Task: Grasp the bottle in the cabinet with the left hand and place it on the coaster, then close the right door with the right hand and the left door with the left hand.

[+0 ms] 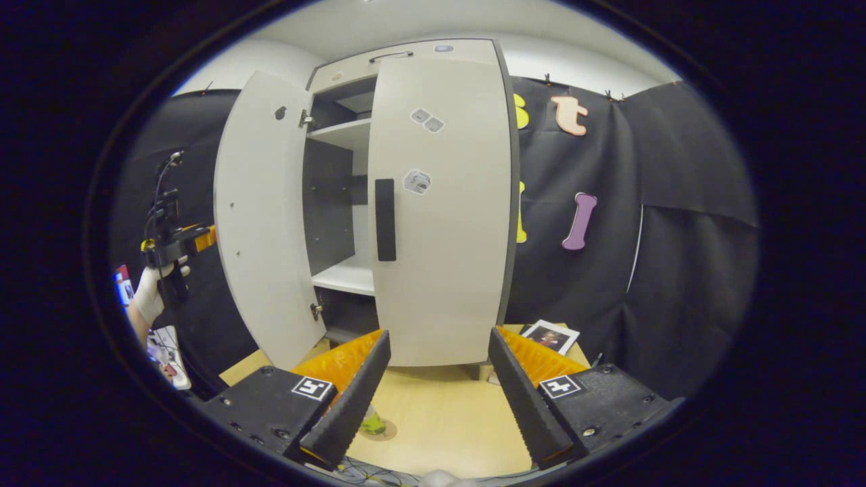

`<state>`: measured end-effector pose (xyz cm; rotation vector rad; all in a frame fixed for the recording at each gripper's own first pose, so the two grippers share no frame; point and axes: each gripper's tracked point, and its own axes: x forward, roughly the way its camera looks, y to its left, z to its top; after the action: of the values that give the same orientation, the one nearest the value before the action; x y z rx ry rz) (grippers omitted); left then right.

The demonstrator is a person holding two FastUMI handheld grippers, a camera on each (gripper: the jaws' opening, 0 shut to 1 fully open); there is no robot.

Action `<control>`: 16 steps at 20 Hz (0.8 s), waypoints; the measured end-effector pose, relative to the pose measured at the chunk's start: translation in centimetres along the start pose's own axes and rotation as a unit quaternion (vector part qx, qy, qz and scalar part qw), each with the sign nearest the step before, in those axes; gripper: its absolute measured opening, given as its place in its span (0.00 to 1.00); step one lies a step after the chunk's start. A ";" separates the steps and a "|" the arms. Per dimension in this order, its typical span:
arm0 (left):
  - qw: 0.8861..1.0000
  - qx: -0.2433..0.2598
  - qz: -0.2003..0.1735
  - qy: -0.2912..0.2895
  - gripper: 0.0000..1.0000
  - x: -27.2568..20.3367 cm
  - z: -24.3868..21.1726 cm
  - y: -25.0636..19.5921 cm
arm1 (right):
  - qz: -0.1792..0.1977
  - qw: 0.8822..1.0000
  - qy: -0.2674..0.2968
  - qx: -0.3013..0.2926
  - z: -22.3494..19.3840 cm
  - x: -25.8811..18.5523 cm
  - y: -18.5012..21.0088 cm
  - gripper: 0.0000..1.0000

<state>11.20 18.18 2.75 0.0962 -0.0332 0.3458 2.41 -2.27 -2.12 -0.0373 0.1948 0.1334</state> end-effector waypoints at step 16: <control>0.993 -0.025 -0.113 0.019 0.96 -1.2 1.1 -13.6 | 0.010 1.000 -0.008 0.014 1.5 2.3 -1.6 0.96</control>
<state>14.72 4.92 2.59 0.0435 0.0062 0.1212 5.13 -3.47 -1.09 -0.0061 0.1811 0.1516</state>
